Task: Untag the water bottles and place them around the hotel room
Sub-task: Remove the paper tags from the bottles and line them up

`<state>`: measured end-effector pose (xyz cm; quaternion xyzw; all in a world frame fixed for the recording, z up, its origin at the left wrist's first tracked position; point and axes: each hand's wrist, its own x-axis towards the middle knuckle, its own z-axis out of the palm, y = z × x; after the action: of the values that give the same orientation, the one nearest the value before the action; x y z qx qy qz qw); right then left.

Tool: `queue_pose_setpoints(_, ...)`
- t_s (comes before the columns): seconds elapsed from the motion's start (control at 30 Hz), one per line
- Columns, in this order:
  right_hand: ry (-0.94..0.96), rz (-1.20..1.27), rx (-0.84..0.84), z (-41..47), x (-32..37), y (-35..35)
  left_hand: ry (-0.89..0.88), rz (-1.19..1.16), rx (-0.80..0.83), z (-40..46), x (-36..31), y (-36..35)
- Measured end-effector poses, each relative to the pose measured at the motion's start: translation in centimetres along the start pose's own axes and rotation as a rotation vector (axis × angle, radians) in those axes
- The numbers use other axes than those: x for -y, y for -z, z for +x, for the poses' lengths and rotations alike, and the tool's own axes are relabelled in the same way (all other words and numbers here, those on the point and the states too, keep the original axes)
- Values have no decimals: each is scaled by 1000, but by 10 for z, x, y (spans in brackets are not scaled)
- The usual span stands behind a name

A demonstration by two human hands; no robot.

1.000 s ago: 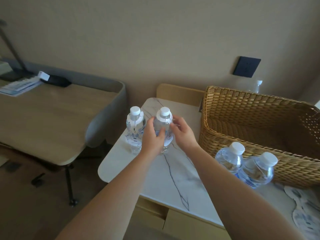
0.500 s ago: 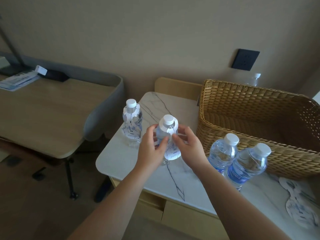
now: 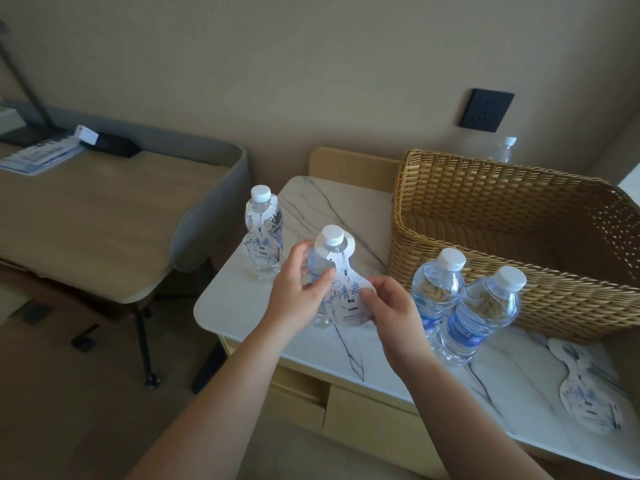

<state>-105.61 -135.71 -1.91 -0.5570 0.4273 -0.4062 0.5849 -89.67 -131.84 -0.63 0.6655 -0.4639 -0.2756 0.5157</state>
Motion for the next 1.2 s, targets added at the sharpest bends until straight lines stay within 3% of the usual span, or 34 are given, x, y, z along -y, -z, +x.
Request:
queue_pose_setpoints(0.3, 199, -31, -3, 5, 49, -8, -14, 17, 15, 1, 0, 1)
queue_pose_setpoints(0.63, 341, 13, -256, -11, 76, 56, -24, 73, -60, 0, -4, -25)
queue_pose_setpoints(1.0, 229, 234, -632, -63, 35, 191, -95, 132, -24, 1, -16, -70)
queue_pose_setpoints(1.2, -84, 6, -894, -79, -39, 251, -105, 163, -44, 5, -13, -75)
